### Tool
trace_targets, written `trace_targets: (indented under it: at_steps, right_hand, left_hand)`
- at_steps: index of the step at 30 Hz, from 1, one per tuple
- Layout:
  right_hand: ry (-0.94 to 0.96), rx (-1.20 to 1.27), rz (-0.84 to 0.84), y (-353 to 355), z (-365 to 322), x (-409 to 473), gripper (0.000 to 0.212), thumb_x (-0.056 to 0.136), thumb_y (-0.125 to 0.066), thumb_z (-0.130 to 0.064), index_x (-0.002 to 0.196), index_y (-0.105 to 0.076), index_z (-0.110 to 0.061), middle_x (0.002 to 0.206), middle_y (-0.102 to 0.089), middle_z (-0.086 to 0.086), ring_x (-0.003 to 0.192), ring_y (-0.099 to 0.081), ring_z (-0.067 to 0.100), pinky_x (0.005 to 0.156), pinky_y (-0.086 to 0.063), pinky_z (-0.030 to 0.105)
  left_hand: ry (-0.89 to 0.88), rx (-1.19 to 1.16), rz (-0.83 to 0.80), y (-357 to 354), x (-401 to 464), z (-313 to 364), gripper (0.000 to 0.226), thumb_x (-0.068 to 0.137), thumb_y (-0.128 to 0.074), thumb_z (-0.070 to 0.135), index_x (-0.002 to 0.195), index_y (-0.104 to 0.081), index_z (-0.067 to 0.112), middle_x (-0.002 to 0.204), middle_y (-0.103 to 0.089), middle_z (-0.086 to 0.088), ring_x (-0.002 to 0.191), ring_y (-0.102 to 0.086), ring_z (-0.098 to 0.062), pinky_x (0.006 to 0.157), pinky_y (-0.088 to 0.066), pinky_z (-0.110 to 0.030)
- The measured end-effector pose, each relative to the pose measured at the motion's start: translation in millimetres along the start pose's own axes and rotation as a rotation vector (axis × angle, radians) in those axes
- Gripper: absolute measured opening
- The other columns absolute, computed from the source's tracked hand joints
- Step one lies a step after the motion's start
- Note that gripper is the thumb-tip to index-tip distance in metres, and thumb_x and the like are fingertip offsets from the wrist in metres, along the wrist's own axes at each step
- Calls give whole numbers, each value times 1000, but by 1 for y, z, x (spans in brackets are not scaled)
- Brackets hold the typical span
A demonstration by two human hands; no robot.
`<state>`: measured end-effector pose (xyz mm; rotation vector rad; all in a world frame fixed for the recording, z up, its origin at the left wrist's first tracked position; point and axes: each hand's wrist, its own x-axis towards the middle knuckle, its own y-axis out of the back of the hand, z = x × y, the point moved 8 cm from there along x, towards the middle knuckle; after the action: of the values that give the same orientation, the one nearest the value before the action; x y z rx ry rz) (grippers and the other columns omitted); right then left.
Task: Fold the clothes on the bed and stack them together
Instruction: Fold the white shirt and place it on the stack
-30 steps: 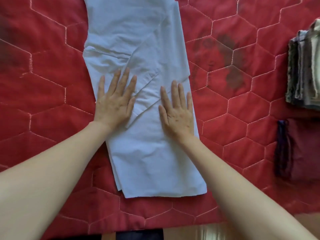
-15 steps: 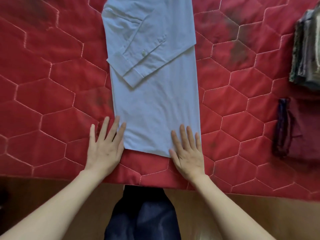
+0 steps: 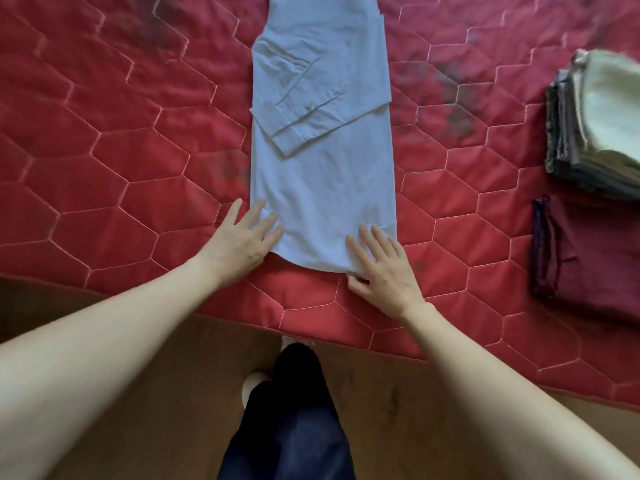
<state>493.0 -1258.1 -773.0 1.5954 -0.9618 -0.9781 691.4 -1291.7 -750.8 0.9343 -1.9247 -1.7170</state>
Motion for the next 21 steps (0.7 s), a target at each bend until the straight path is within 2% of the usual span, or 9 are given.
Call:
trace_targets:
  at_steps: [3,6,8,9,11,14,17,19,21]
  right_hand:
    - [146,-120,130,16,-9,5,60,65,-70,-7,125,-63,-6,127,-61,18,116,-59,39,94,-49,50]
    - [151,-190,253,28,-10,20,55,72,-44,8,120,-67,-6,119,-66,17,108,-64,38,86,-54,48]
    - [117,-191,304,36,-6,30,53,73,-36,6,112,-70,-6,108,-69,14,98,-68,34,76,-57,41]
    - [100,-178,317,40,-3,35,47,72,-40,6,105,-71,-6,98,-70,11,88,-69,31,68,-57,36]
    - [24,-135,287,49,4,44,30,62,-62,7,87,-71,-8,79,-66,6,67,-66,27,51,-49,30]
    - [-86,-83,254,66,14,46,29,48,-77,6,69,-67,-11,62,-60,3,50,-58,26,40,-38,26]
    - [-97,21,303,90,23,38,22,59,-81,-2,73,-69,-13,64,-63,1,52,-59,26,40,-40,28]
    - [-68,63,371,115,26,29,11,73,-75,-24,79,-71,-15,71,-67,-1,59,-63,24,44,-42,28]
    - [-45,79,430,143,24,18,28,80,-56,-38,82,-72,-15,75,-70,-3,63,-66,22,46,-44,28]
  left_hand:
    - [-14,26,77,8,5,9,34,73,-70,-5,104,-71,8,108,-68,-15,108,-61,-47,82,-53,-55]
    - [50,32,124,8,10,9,33,70,-72,-6,98,-73,12,100,-70,-9,99,-66,-40,77,-56,-45]
    - [124,-21,139,5,12,6,35,65,-76,-6,95,-73,11,97,-71,-7,93,-68,-35,75,-57,-44]
    - [164,-41,168,6,14,3,33,64,-77,-6,93,-73,10,93,-71,-7,89,-69,-32,75,-57,-44]
    - [231,-100,230,14,15,-5,27,60,-75,-12,78,-71,9,76,-66,-8,71,-67,-29,71,-57,-41]
    - [305,-238,295,30,14,-17,30,48,-72,-18,58,-59,7,53,-49,-9,45,-52,-26,53,-49,-32]
    - [371,-387,331,46,7,-27,22,59,-79,-11,66,-65,4,57,-54,-10,49,-55,-29,43,-43,-32]
    - [385,-459,389,65,-1,-33,4,77,-71,2,78,-68,4,66,-59,-10,57,-59,-30,42,-47,-34]
    - [386,-493,446,88,-8,-38,21,89,-53,18,84,-68,4,71,-60,-9,61,-61,-30,42,-49,-35]
